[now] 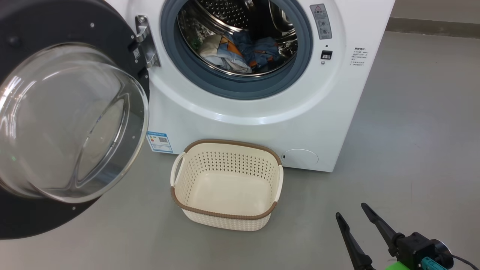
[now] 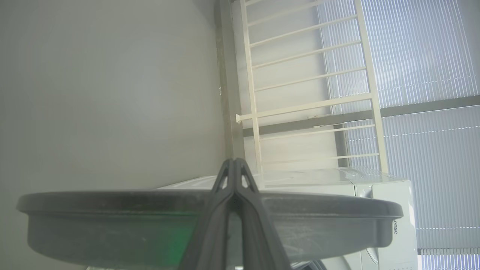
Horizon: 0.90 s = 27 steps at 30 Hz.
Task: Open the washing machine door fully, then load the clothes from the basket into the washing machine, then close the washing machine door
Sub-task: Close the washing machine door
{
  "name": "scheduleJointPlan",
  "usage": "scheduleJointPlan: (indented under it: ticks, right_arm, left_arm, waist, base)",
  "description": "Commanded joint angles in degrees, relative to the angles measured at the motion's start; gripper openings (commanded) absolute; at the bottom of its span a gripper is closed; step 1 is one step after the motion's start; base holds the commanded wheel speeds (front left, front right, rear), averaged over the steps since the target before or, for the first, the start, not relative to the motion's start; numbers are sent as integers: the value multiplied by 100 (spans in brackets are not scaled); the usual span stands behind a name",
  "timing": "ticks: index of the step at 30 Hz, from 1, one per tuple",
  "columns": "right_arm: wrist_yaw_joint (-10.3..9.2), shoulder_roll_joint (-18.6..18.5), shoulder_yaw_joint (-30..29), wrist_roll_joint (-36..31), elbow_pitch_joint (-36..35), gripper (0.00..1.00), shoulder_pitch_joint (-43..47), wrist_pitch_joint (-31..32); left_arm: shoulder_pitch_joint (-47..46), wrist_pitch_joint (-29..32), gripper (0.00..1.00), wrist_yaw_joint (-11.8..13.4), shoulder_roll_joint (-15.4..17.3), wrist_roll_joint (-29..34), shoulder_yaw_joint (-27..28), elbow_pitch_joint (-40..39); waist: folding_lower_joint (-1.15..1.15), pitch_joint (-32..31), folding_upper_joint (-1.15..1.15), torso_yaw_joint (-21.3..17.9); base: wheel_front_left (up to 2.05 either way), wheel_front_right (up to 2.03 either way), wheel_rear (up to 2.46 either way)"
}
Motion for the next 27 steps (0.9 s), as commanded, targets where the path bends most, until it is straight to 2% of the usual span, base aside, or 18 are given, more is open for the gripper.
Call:
scheduleJointPlan:
  ticks: [1,6,12,20,27]
  right_arm:
    - [9,-96,152,34,-116,100,-31,-28]
    - [9,-116,142,30,-123,100,-10,-28]
    - [9,-124,167,30,-124,100,-17,-28]
    - [9,-97,144,24,-130,100,-34,-28]
    - [9,-55,143,19,-130,100,-74,-28]
  left_arm:
    - [-55,260,0,-51,304,-80,-29,-150]
    - [-58,1082,0,-70,204,-328,-55,-255]
    - [37,1706,0,-76,6,-690,18,-590]
    - [148,2384,0,-77,-223,-898,-58,-866]
    - [264,2651,0,-76,-516,-986,-133,-1134]
  waist:
    - [0,-9,0,2]
    - [0,-10,0,60]
    - [0,-9,0,160]
    - [0,13,0,296]
    - [0,23,0,357]
  base:
    - [0,0,0]
    - [0,0,0]
    - [0,0,0]
    - [0,0,0]
    - [0,0,0]
